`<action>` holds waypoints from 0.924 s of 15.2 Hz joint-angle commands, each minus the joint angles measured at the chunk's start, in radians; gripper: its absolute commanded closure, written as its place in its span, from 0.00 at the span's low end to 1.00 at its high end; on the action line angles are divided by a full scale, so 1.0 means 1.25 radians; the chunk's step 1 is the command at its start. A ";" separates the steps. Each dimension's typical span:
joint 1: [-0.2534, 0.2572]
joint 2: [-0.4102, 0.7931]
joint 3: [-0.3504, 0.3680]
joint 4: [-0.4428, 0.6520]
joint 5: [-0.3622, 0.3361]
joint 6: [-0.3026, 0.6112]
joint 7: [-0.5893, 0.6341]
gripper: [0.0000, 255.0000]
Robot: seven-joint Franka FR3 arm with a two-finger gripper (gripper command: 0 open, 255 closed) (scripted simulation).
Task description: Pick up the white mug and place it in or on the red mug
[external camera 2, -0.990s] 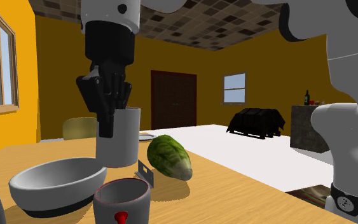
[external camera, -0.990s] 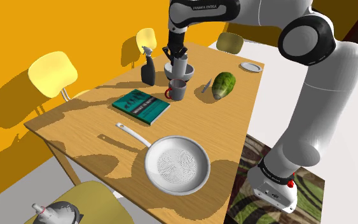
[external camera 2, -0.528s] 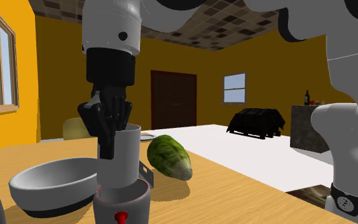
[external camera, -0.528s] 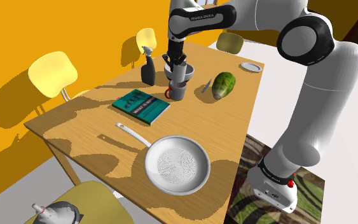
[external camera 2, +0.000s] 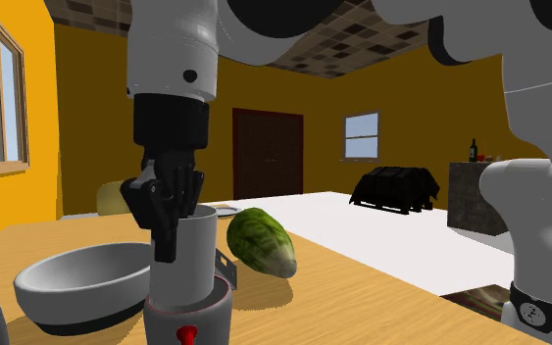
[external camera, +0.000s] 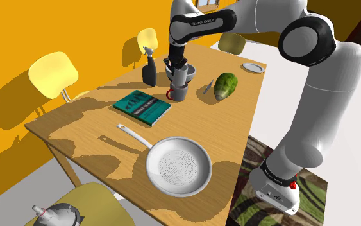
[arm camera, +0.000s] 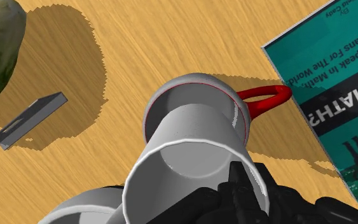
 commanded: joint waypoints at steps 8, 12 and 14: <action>0.000 0.000 0.000 0.000 0.000 0.000 0.000 0.00; 0.003 -0.021 0.002 0.073 0.002 -0.093 -0.002 0.00; 0.003 -0.021 0.002 0.072 0.002 -0.093 -0.002 0.00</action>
